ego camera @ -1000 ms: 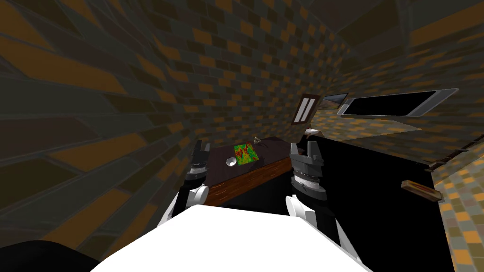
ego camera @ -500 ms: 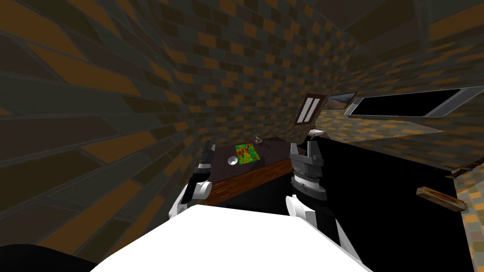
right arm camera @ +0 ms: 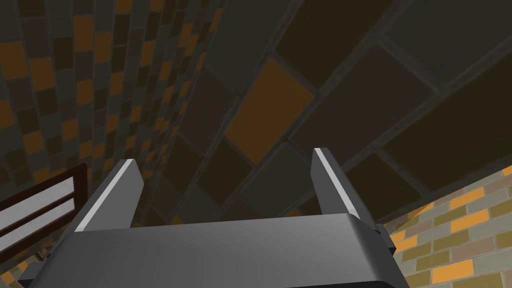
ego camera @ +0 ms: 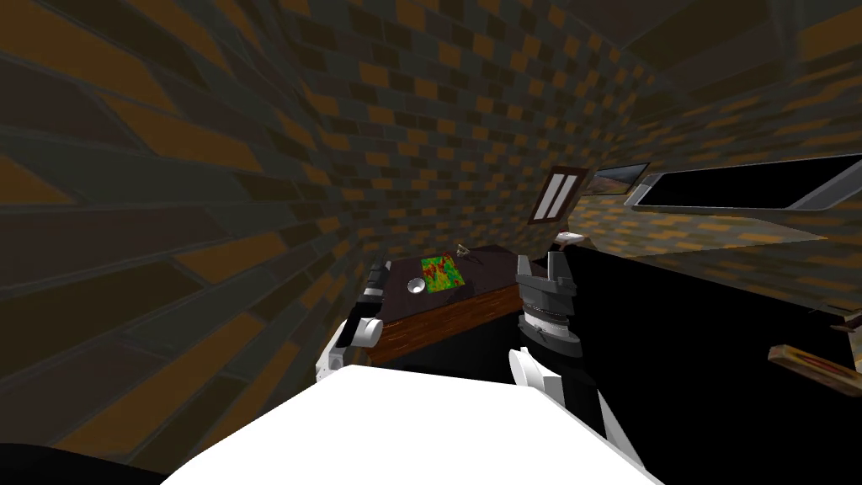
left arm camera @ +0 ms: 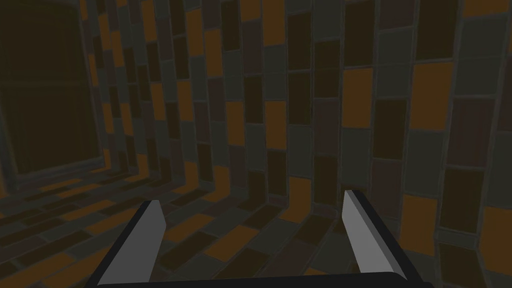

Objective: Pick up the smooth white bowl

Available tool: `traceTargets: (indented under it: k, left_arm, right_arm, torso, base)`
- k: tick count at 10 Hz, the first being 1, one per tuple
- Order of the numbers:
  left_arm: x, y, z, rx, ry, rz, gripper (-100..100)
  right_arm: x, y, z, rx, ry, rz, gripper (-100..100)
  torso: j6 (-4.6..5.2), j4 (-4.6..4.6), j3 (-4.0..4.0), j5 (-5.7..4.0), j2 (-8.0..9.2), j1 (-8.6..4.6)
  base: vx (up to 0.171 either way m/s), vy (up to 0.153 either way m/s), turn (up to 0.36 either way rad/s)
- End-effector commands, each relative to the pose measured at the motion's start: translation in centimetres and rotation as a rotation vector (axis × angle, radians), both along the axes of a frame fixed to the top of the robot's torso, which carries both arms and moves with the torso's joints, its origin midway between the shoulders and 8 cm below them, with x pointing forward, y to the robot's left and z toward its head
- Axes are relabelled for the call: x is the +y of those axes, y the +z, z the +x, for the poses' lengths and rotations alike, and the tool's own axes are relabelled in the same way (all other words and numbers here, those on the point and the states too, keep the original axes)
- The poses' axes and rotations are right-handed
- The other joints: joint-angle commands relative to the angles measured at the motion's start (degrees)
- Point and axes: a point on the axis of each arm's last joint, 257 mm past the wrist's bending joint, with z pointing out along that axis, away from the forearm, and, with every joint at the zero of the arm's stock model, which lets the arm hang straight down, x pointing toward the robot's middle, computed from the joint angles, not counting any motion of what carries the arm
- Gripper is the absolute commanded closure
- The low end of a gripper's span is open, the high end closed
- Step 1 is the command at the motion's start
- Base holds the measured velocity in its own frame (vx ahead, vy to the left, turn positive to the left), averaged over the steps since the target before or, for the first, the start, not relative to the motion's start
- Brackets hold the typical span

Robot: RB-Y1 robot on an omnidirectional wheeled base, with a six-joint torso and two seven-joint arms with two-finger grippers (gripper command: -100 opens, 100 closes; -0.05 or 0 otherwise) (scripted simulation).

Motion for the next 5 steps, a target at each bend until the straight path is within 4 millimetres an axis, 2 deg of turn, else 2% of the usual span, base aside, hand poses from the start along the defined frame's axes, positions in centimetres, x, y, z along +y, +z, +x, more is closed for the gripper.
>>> traceTargets:
  k: [1,2,3,4,5]
  left_arm:
    - [-0.1,-1.7,1.7,0.056,-0.011,-0.003,-100]
    - [-0.1,-1.8,1.7,0.059,-0.011,-0.003,-100]
    - [-0.4,-3.5,3.2,0.114,-0.02,-0.005,-100]
    - [-0.4,-3.5,3.2,0.114,-0.02,-0.005,-100]
    - [-0.8,-4.9,4.5,0.163,-0.03,-0.005,-100]
  right_arm:
    - [0.0,0.0,0.0,0.0,0.0,0.0,0]
    - [0.0,0.0,0.0,0.0,0.0,0.0,0]
    - [0.0,0.0,0.0,0.0,0.0,0.0,0]
    - [0.0,0.0,0.0,0.0,0.0,0.0,0]
    - [0.0,0.0,0.0,0.0,0.0,0.0,0]
  torso:
    - [0.0,0.0,0.0,0.0,0.0,0.0]
    - [0.0,0.0,-0.01,0.0,-0.03,0.01]
    - [0.0,-0.01,-0.02,0.0,-0.04,0.0]
    - [0.0,-0.01,-0.02,0.0,-0.04,-0.02]
    - [0.0,-0.01,-0.02,0.0,-0.04,-0.01]
  base:
    - [-0.002,-0.012,0.056]
    - [0.0,-0.012,0.031]
    - [0.001,-0.014,0.059]
    - [0.001,-0.014,0.034]
    - [0.003,-0.016,0.065]
